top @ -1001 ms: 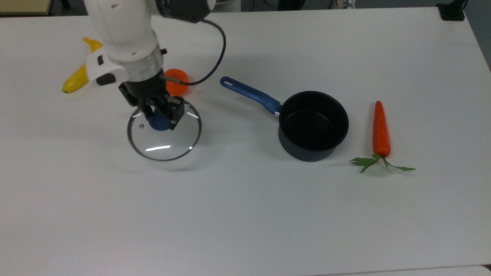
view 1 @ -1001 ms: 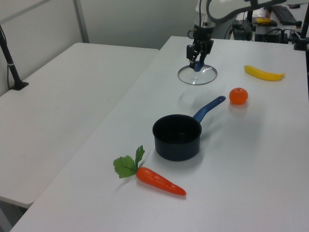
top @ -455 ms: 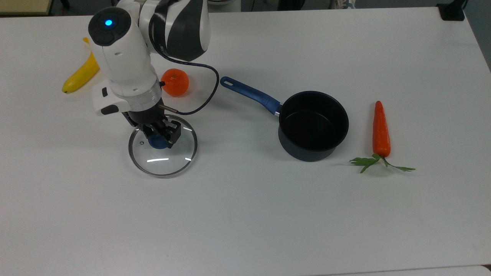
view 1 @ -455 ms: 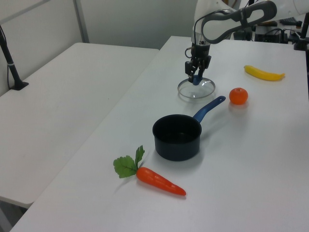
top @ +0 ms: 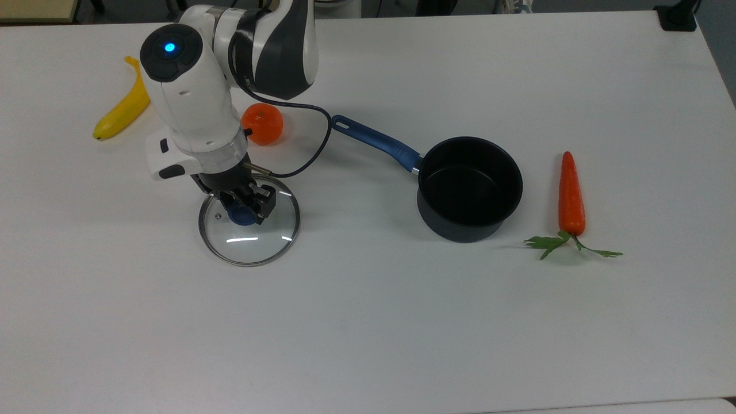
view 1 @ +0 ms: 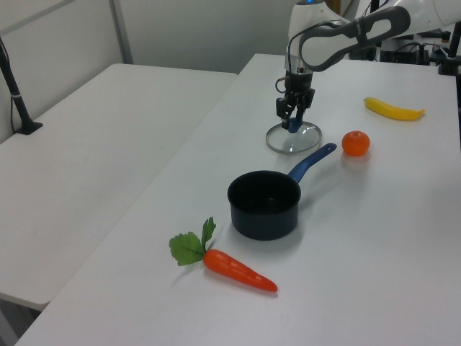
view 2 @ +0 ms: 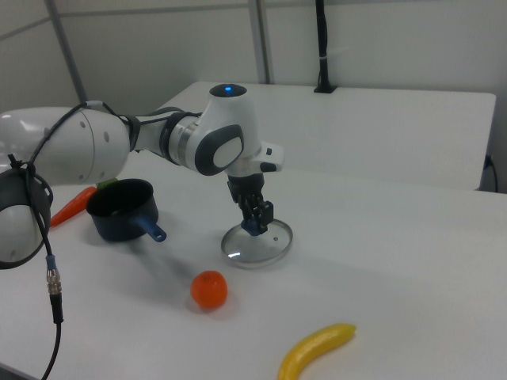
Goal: Open lid
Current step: 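Lower the held lid onto the table beside the orange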
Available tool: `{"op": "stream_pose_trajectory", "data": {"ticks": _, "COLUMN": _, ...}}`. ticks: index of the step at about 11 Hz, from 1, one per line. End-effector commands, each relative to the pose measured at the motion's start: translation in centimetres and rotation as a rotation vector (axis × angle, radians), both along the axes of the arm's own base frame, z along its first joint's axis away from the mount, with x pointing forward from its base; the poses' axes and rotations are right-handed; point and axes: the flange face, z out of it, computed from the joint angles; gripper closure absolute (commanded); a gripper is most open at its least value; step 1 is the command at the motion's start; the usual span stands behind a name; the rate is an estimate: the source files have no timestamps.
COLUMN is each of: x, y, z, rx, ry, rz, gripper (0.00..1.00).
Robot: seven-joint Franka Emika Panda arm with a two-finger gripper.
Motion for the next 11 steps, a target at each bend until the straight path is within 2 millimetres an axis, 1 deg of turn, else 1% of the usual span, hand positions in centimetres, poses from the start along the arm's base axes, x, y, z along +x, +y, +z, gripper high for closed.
{"op": "stream_pose_trajectory", "data": {"ticks": 1, "x": -0.1, "y": 0.8, "z": -0.8, "rx": -0.006, "ry": -0.002, "rz": 0.014, "gripper": 0.47}}
{"op": "stream_pose_trajectory", "data": {"ticks": 2, "x": -0.3, "y": 1.6, "z": -1.4, "rx": -0.014, "ry": 0.01, "rz": 0.035, "gripper": 0.41}}
{"op": "stream_pose_trajectory", "data": {"ticks": 3, "x": -0.4, "y": 2.0, "z": -1.7, "rx": -0.016, "ry": 0.02, "rz": 0.042, "gripper": 0.37}}
{"op": "stream_pose_trajectory", "data": {"ticks": 7, "x": -0.5, "y": 1.9, "z": -1.7, "rx": -0.015, "ry": 0.021, "rz": 0.04, "gripper": 0.36}}
{"op": "stream_pose_trajectory", "data": {"ticks": 8, "x": -0.4, "y": 1.9, "z": -1.4, "rx": -0.015, "ry": 0.018, "rz": 0.039, "gripper": 0.18}}
{"op": "stream_pose_trajectory", "data": {"ticks": 9, "x": -0.4, "y": 2.0, "z": -0.7, "rx": -0.014, "ry": 0.011, "rz": 0.039, "gripper": 0.01}}
{"op": "stream_pose_trajectory", "data": {"ticks": 10, "x": -0.4, "y": 1.7, "z": 1.0, "rx": -0.014, "ry": -0.011, "rz": 0.033, "gripper": 0.0}}
{"op": "stream_pose_trajectory", "data": {"ticks": 11, "x": -0.6, "y": 1.8, "z": 3.6, "rx": -0.013, "ry": -0.041, "rz": 0.031, "gripper": 0.0}}
